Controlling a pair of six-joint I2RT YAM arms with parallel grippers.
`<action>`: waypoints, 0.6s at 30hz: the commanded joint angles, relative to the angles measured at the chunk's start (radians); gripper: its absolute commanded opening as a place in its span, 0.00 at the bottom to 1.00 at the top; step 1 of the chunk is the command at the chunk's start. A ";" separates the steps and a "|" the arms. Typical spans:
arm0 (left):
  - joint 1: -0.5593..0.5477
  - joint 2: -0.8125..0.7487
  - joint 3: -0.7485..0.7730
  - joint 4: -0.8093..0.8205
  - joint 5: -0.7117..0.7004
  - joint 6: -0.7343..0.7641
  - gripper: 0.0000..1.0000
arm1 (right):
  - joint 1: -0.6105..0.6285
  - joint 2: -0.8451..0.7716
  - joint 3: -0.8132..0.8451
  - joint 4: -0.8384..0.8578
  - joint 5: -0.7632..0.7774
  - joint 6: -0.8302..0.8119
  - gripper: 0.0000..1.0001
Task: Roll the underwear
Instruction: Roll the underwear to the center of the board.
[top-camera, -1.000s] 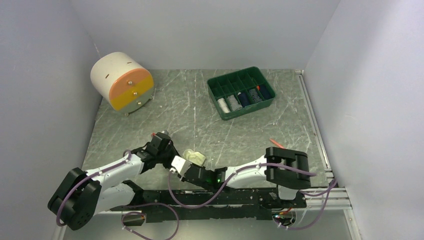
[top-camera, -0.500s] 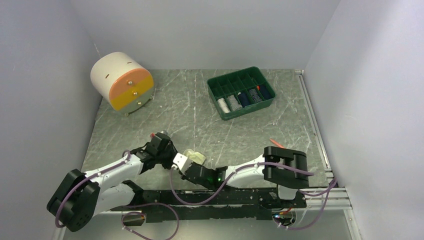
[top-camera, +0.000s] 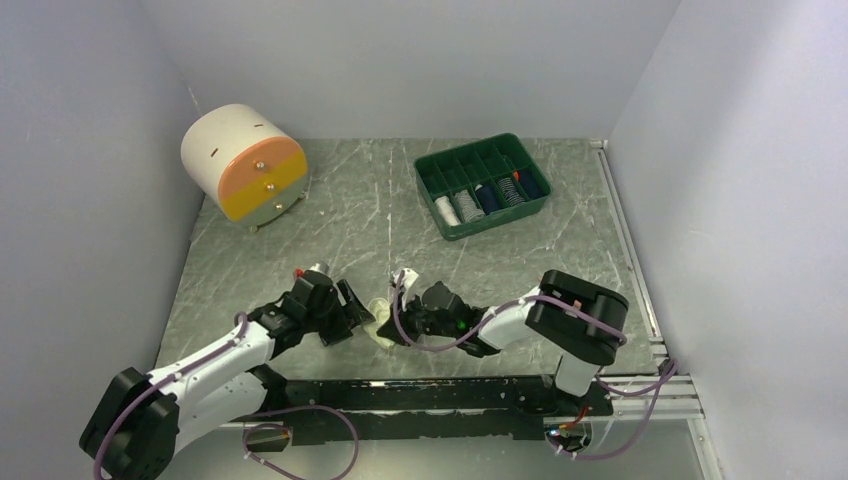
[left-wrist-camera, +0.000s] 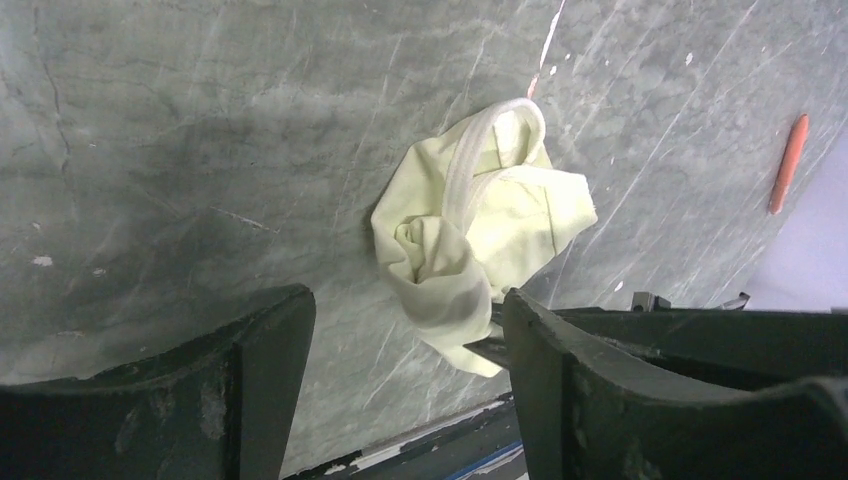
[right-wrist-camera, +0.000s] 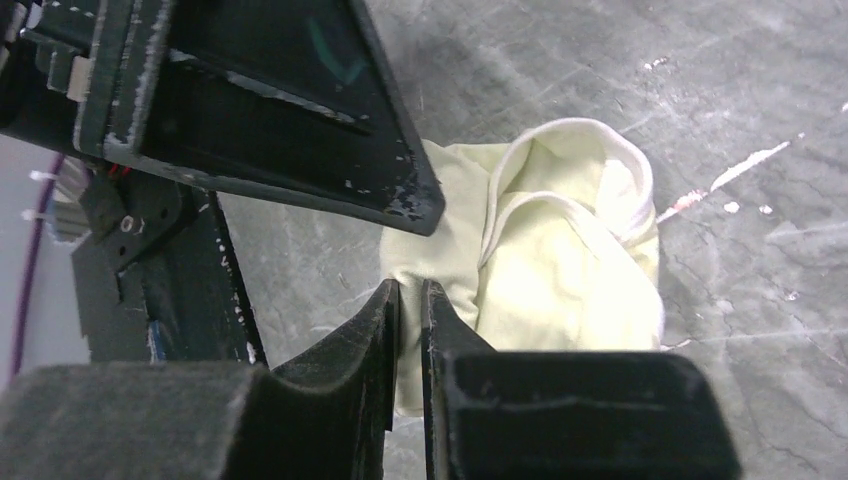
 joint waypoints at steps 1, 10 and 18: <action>-0.003 0.020 -0.016 0.011 0.002 0.004 0.73 | -0.067 0.067 -0.068 0.060 -0.142 0.114 0.00; -0.004 0.098 -0.005 0.071 0.009 0.023 0.58 | -0.161 0.114 -0.115 0.187 -0.205 0.185 0.02; -0.004 0.189 -0.002 0.142 0.001 0.022 0.48 | -0.166 0.071 -0.055 0.029 -0.217 0.080 0.10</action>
